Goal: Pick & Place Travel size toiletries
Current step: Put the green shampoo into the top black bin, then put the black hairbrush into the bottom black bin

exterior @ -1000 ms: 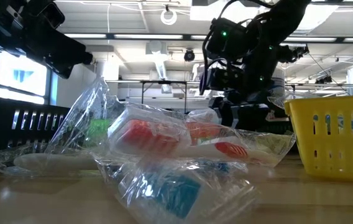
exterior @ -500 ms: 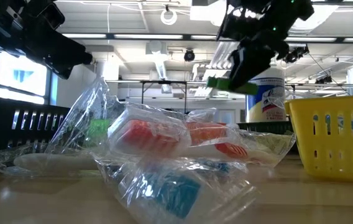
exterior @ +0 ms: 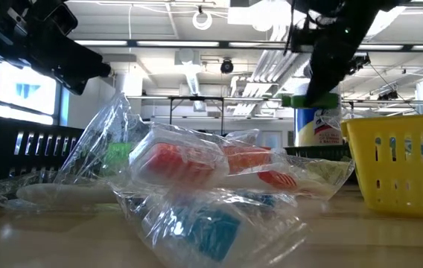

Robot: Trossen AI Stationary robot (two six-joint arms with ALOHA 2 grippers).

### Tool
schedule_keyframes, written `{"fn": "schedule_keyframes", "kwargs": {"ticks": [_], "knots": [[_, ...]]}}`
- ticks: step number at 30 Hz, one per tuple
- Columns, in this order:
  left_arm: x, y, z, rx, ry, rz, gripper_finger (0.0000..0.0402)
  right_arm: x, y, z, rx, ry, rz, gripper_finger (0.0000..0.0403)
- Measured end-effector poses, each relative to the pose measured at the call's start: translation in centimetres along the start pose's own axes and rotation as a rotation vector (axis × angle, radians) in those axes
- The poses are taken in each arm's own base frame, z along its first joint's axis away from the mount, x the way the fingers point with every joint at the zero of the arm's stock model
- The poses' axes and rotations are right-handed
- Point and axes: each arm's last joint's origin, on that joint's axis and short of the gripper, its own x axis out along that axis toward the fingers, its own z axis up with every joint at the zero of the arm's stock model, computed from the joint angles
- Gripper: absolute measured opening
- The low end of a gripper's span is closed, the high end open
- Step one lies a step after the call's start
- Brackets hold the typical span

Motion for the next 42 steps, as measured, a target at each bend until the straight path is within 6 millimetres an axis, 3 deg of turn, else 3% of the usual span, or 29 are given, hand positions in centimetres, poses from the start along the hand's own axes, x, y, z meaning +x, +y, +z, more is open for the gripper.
{"fn": "schedule_keyframes", "kwargs": {"ticks": [8,12,17,29,42], "knots": [[0.0,0.0,0.0,0.000,0.000,0.000,0.0126,3.0,-1.0,-3.5,0.168,0.106,-0.051,0.0164],[0.0,0.0,0.0,0.000,0.000,0.000,0.0126,3.7,-1.4,-4.2,0.207,0.107,-0.062,0.0163],[0.0,0.0,0.0,0.000,0.000,0.000,0.0126,3.9,-1.9,-4.1,0.212,0.094,-0.067,0.0168],[0.0,0.0,0.0,0.000,0.000,0.000,0.0126,4.0,-2.0,-4.0,0.183,0.095,-0.067,0.0236],[0.0,0.0,0.0,0.000,0.000,0.000,0.0126,0.8,-2.0,-1.6,0.103,-0.040,0.047,0.0190]]}}
